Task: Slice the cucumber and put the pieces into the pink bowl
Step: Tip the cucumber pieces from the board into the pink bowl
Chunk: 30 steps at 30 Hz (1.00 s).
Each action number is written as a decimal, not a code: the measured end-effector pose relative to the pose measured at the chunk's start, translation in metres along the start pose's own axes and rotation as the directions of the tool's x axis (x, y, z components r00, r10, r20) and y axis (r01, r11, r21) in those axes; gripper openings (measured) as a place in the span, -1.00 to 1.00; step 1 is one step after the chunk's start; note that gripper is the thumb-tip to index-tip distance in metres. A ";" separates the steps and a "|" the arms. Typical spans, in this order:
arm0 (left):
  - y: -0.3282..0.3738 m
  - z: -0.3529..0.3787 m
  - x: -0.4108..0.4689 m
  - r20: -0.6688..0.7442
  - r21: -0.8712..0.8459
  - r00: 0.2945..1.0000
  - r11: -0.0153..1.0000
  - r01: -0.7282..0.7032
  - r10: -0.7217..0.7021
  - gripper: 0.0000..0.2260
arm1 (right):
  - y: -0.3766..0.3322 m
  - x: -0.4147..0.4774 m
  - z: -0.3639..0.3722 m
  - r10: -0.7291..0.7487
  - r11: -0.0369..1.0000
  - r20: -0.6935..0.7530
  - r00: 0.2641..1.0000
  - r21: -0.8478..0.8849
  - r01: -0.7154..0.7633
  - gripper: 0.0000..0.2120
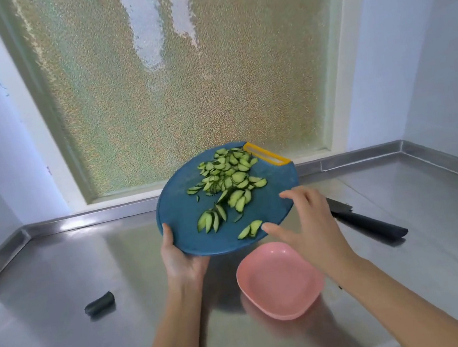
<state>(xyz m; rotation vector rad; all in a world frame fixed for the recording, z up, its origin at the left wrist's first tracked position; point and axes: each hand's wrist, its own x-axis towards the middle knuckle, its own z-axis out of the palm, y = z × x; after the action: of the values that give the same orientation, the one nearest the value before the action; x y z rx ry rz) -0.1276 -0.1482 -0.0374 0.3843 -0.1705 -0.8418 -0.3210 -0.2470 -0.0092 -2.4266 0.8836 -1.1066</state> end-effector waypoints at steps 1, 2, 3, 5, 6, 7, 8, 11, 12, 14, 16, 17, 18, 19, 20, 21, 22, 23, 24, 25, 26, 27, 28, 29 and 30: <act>0.000 -0.001 0.001 0.001 0.012 1.000 1.000 0.003 -0.003 -0.58 | -0.003 0.000 0.003 -0.069 0.997 0.001 0.998 -0.037 0.069 -0.41; 0.000 -0.002 0.002 0.000 0.033 1.000 0.999 0.002 -0.001 -0.58 | -0.005 -0.001 0.006 -0.133 0.989 0.002 0.991 -0.061 0.133 -0.42; -0.002 -0.003 0.003 -0.003 0.059 1.000 0.998 0.000 0.000 -0.58 | -0.006 -0.002 0.010 -0.182 0.981 0.010 0.983 -0.063 0.182 -0.44; -0.005 -0.004 0.004 -0.009 0.103 1.000 0.994 0.021 -0.021 -0.55 | -0.009 -0.004 0.017 -0.227 0.973 0.112 0.967 -0.008 0.229 -0.47; -0.007 -0.004 0.004 -0.016 0.116 0.999 0.992 0.041 -0.039 -0.54 | -0.009 -0.007 0.022 -0.245 0.969 0.183 0.952 0.017 0.246 -0.48; -0.009 -0.005 0.004 -0.029 0.124 0.998 0.991 0.059 -0.056 -0.53 | -0.007 -0.009 0.027 -0.264 0.964 0.237 0.935 0.022 0.266 -0.49; -0.010 -0.005 0.004 -0.034 0.129 0.997 0.989 0.070 -0.066 -0.53 | -0.005 -0.013 0.031 -0.279 0.959 0.272 0.921 0.021 0.284 -0.49; -0.013 -0.005 0.004 -0.013 0.147 0.998 0.988 0.057 -0.056 -0.56 | 0.003 -0.022 0.039 -0.273 0.961 0.290 0.917 0.038 0.275 -0.48; -0.014 -0.005 0.004 -0.006 0.146 0.999 0.988 0.050 -0.050 -0.57 | 0.006 -0.025 0.040 -0.275 0.961 0.270 0.923 0.038 0.276 -0.52; -0.014 -0.005 0.004 -0.004 0.139 0.999 0.989 0.046 -0.046 -0.59 | 0.009 -0.033 0.038 -0.303 0.952 0.223 0.927 0.020 0.306 -0.64; -0.014 -0.005 0.005 -0.005 0.130 0.999 0.990 0.047 -0.046 -0.60 | 0.011 -0.041 0.035 -0.341 0.939 0.191 0.920 0.021 0.344 -0.72; -0.014 -0.004 0.005 -0.002 0.127 0.999 0.991 0.043 -0.043 -0.61 | 0.011 -0.045 0.032 -0.351 0.935 0.194 0.916 0.033 0.352 -0.75; -0.014 -0.003 0.004 0.000 0.132 0.999 0.991 0.035 -0.035 -0.63 | 0.012 -0.049 0.030 -0.362 0.931 0.197 0.911 0.035 0.363 -0.76; -0.015 -0.002 0.003 0.006 0.134 0.999 0.991 0.030 -0.031 -0.64 | 0.013 -0.052 0.029 -0.375 0.926 0.200 0.905 0.023 0.378 -0.77; -0.015 -0.001 0.002 0.012 0.132 0.999 0.991 0.029 -0.031 -0.63 | 0.014 -0.055 0.027 -0.381 0.922 0.209 0.900 0.008 0.388 -0.77; -0.015 -0.001 0.001 0.017 0.132 0.999 0.991 0.028 -0.030 -0.61 | 0.014 -0.058 0.026 -0.383 0.920 0.226 0.896 0.007 0.391 -0.75; -0.015 -0.002 0.001 0.019 0.138 0.999 0.990 0.028 -0.031 -0.59 | 0.012 -0.058 0.024 -0.376 0.924 0.247 0.893 0.029 0.381 -0.69; -0.014 -0.002 0.001 0.015 0.147 0.999 0.988 0.036 -0.038 -0.59 | 0.010 -0.056 0.021 -0.368 0.929 0.255 0.894 0.069 0.363 -0.60; -0.013 -0.002 0.002 0.007 0.157 0.999 0.987 0.045 -0.047 -0.61 | 0.007 -0.051 0.018 -0.353 0.935 0.247 0.902 0.112 0.335 -0.52; -0.012 -0.003 0.002 0.007 0.164 0.998 0.985 0.053 -0.055 -0.61 | 0.005 -0.040 0.014 -0.327 0.943 0.232 0.916 0.145 0.300 -0.47; -0.012 -0.005 0.003 0.011 0.170 0.998 0.984 0.055 -0.058 -0.62 | 0.004 -0.025 0.010 -0.295 0.951 0.213 0.932 0.162 0.264 -0.44; -0.011 -0.005 0.003 0.014 0.174 0.998 0.983 0.054 -0.057 -0.63 | 0.005 -0.006 0.005 -0.265 0.958 0.184 0.946 0.164 0.236 -0.45; -0.010 -0.004 0.002 0.019 0.179 0.998 0.982 0.055 -0.059 -0.65 | 0.008 0.016 0.002 -0.232 0.965 0.156 0.960 0.156 0.208 -0.47; -0.010 -0.004 0.001 0.031 0.184 0.998 0.981 0.054 -0.061 -0.65 | 0.011 0.039 -0.002 -0.189 0.975 0.144 0.971 0.149 0.168 -0.50; -0.009 -0.004 0.000 0.048 0.190 0.997 0.980 0.055 -0.065 -0.64 | 0.016 0.061 -0.004 -0.135 0.984 0.158 0.978 0.140 0.113 -0.51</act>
<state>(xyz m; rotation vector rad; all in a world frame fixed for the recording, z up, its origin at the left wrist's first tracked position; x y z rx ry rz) -0.1325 -0.1524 -0.0441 0.5469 -0.2916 -0.8987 -0.2996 -0.2993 0.0195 -2.4503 0.5955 -0.9535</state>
